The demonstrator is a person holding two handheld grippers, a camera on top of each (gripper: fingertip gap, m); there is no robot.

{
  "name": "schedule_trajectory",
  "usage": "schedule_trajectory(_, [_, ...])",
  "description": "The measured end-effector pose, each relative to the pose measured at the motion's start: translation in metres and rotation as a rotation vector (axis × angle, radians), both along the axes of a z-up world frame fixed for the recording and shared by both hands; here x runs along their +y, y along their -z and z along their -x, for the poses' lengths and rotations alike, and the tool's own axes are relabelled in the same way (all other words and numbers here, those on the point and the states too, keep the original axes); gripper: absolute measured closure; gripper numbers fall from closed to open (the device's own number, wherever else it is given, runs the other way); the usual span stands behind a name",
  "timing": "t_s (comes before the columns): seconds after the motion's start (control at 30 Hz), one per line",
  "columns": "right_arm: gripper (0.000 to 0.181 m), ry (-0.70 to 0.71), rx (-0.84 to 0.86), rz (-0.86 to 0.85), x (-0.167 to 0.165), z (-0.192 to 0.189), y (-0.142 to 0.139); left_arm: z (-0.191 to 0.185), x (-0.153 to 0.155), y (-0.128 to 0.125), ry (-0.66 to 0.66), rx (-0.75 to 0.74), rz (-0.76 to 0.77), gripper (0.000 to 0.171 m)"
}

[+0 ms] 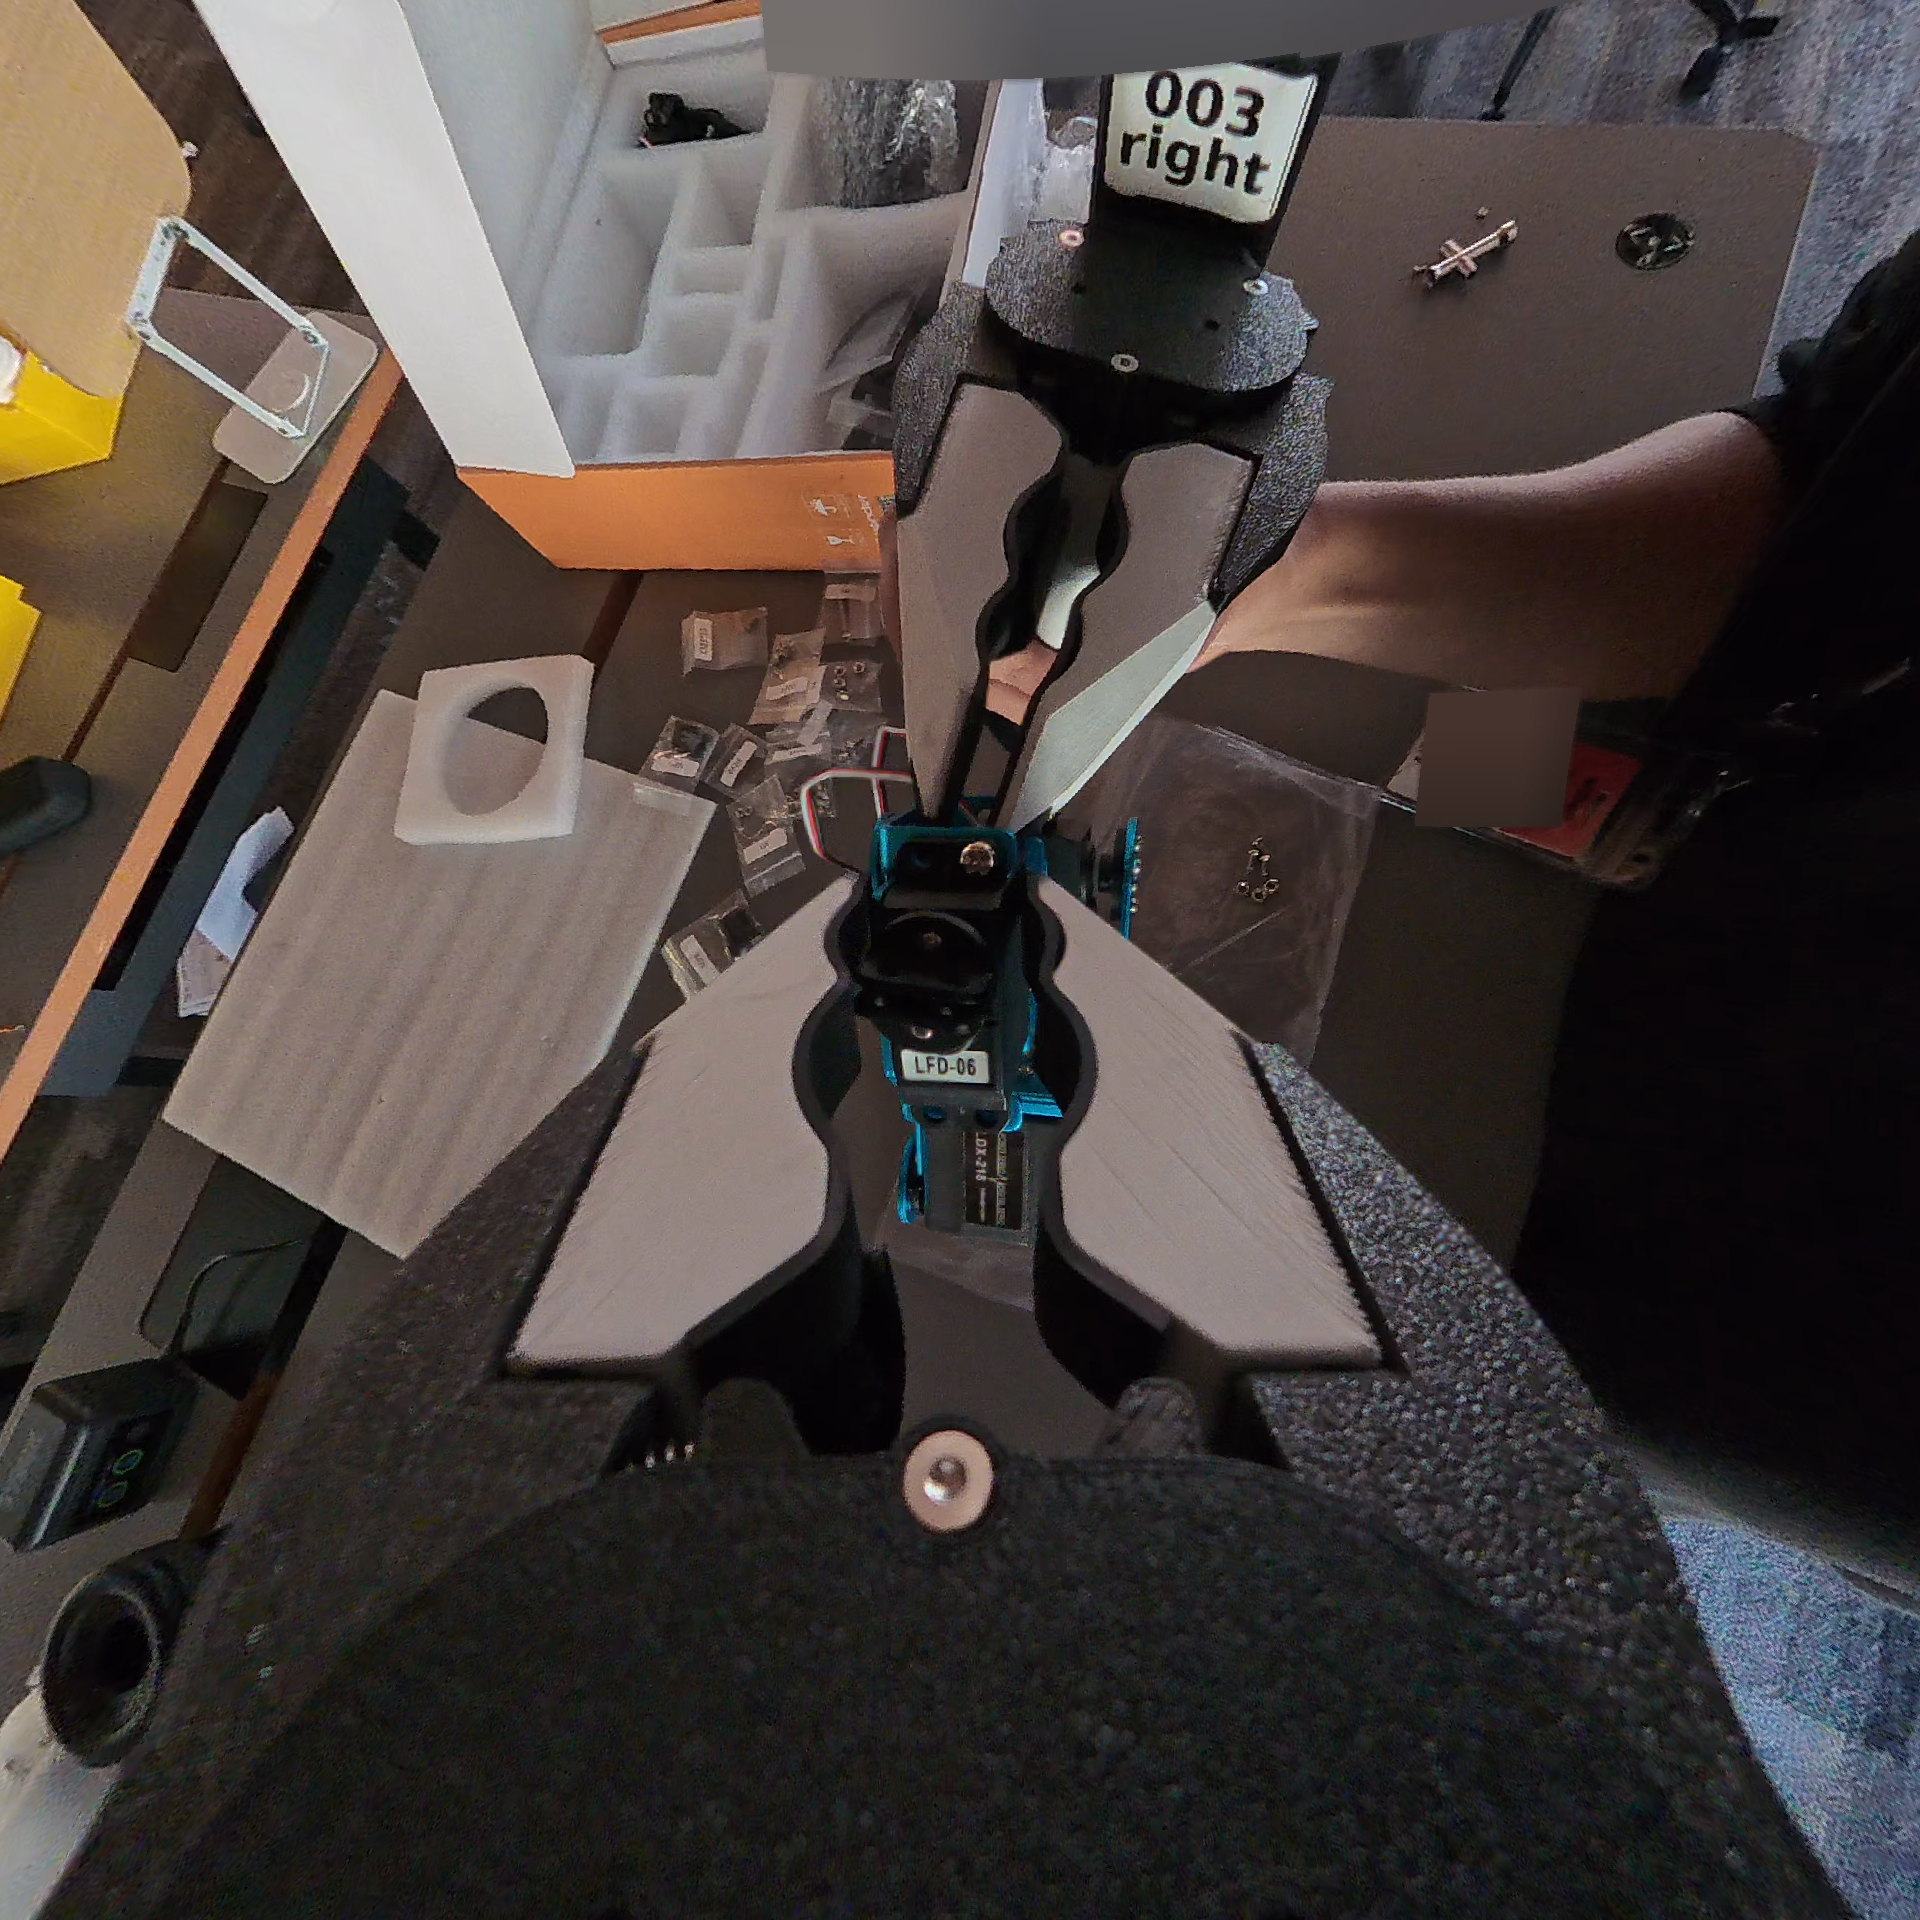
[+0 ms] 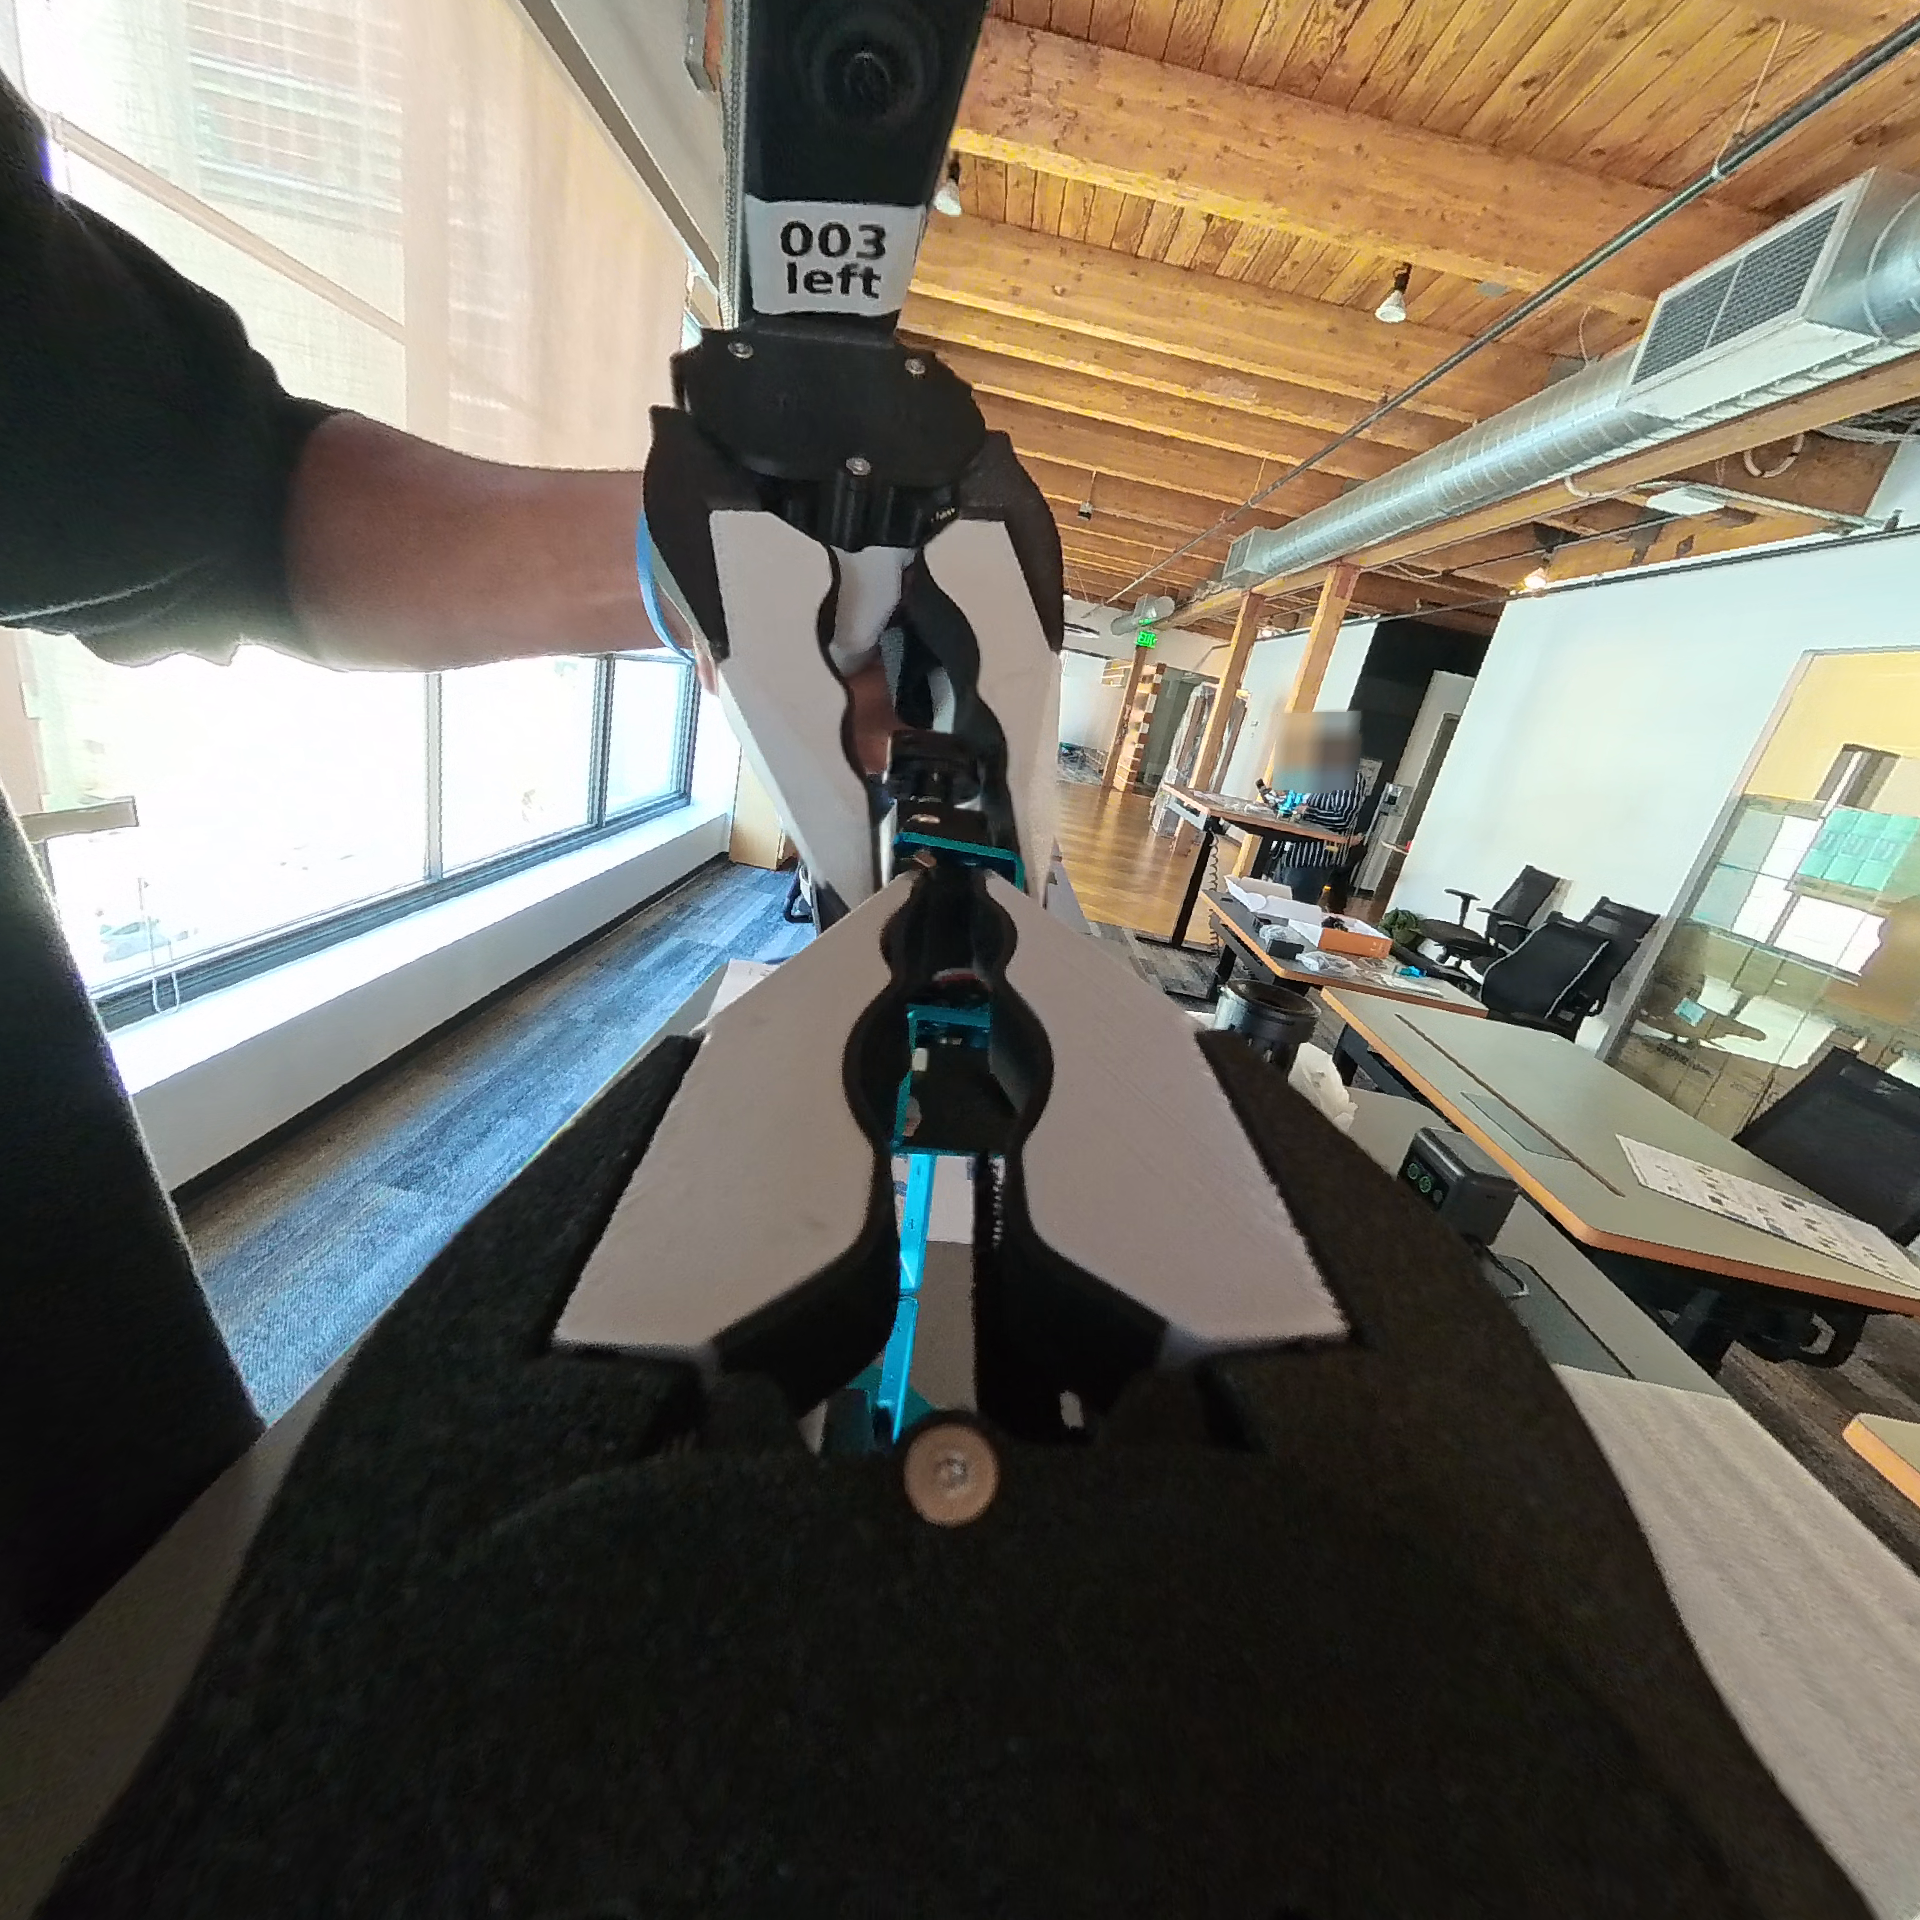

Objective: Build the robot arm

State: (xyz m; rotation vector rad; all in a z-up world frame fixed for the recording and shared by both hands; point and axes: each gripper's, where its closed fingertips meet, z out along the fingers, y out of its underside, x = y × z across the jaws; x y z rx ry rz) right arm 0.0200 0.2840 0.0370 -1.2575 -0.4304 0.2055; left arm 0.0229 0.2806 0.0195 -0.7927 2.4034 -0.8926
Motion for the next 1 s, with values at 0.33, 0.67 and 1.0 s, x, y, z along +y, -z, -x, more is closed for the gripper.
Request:
schedule_trajectory(0.33, [0.181, -0.023, 0.022, -0.001, -0.001, 0.004, 0.000, 0.001, 0.003, -0.012, -0.041, -0.098, -0.046, 0.138])
schedule_trajectory(0.67, [0.181, -0.008, 0.022, -0.010, -0.001, 0.004, 0.000, 0.018, -0.010, -0.020, -0.029, -0.114, -0.092, 0.143])
schedule_trajectory(1.0, [0.181, 0.047, -0.002, -0.031, -0.002, 0.003, 0.000, 0.014, -0.011, -0.012, -0.023, -0.124, -0.248, 0.144])
